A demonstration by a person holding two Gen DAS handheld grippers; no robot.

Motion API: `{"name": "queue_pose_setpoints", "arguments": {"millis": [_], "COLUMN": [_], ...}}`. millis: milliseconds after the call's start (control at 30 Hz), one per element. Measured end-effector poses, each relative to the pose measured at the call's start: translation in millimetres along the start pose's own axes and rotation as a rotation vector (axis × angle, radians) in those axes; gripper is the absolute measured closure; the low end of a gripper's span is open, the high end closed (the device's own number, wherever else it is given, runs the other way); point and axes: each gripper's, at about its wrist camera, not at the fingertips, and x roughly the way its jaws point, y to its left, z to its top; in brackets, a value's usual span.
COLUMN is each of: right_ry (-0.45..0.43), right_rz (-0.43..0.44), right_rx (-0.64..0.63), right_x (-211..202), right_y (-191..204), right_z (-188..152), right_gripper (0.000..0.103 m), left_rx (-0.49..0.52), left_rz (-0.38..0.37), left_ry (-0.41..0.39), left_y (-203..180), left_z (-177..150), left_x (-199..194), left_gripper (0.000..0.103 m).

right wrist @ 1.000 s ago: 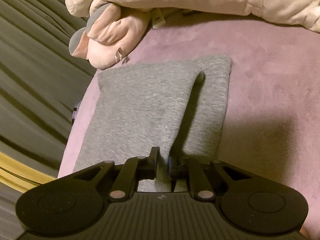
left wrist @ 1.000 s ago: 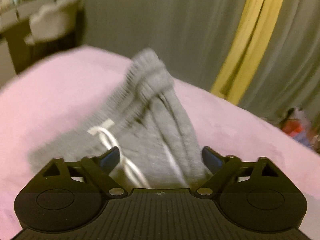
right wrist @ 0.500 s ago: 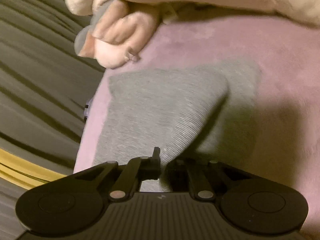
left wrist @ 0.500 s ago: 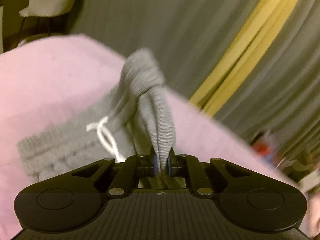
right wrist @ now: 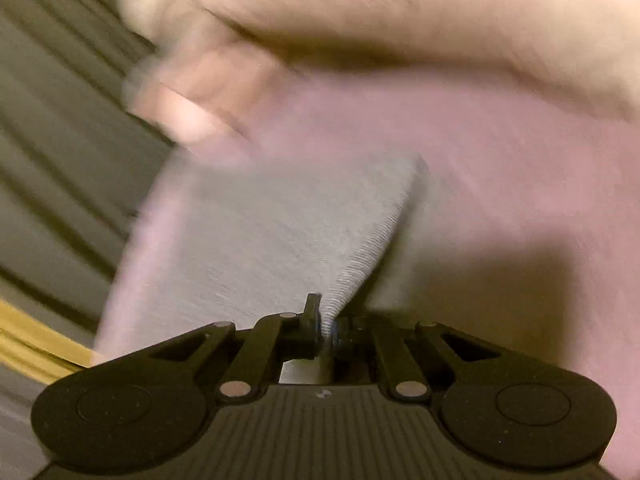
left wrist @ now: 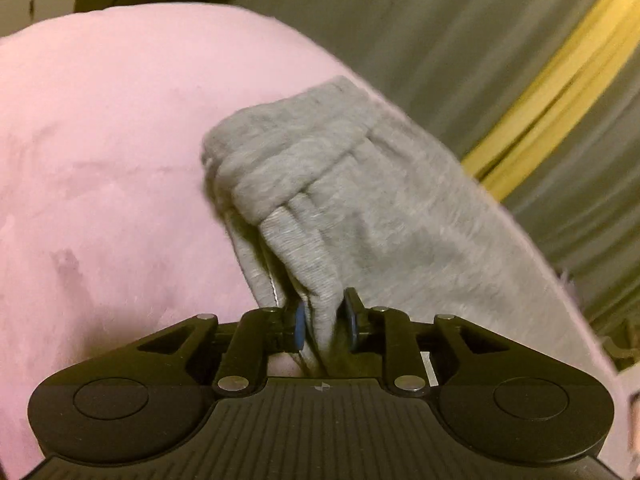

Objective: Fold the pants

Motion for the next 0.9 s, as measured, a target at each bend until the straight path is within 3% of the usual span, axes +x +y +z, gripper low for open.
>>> {"name": "queue_pose_setpoints", "arguments": {"millis": [100, 267, 367, 400, 467, 533, 700, 767, 900], "right_ry": [0.004, -0.030, -0.008, -0.004, 0.013, 0.027, 0.050, 0.033, -0.090], "right_rz": [-0.024, 0.000, -0.009, -0.005, 0.002, 0.012, 0.043, 0.044, 0.020], "right_rx": [-0.027, -0.018, -0.005, 0.002, 0.017, 0.046, 0.064, 0.039, -0.094], "right_x": [-0.4, -14.2, -13.1, -12.4, -8.0, -2.0, 5.4, 1.7, -22.2], "right_y": [17.5, 21.3, 16.0, 14.0, 11.6, 10.9, 15.3, 19.8, 42.8], "right_z": [2.3, 6.8, 11.6, 11.9, 12.9, 14.2, 20.8, 22.9, 25.9], "right_gripper": [0.097, 0.097, 0.097, 0.097, 0.096, 0.085, 0.082, 0.097, 0.099], "left_rx": [-0.009, -0.039, -0.073, -0.082, -0.097, -0.110, -0.105, -0.112, -0.098], "left_rz": [0.004, 0.016, 0.002, -0.001, -0.004, -0.013, -0.029, -0.037, -0.057], "left_ry": [0.004, -0.012, -0.010, -0.001, 0.014, 0.020, 0.021, 0.006, -0.036], "left_y": [-4.9, -10.8, -4.9, -3.0, -0.5, 2.8, 8.3, 8.3, 9.1], "left_z": [12.1, 28.6, 26.6, 26.4, 23.3, 26.5, 33.9, 36.5, 30.0], "left_x": [2.5, 3.6, 6.2, 6.9, 8.9, 10.5, -1.4, -10.0, -29.5], "left_gripper": [0.058, 0.056, 0.063, 0.071, 0.073, 0.079, 0.089, 0.091, 0.092]}}
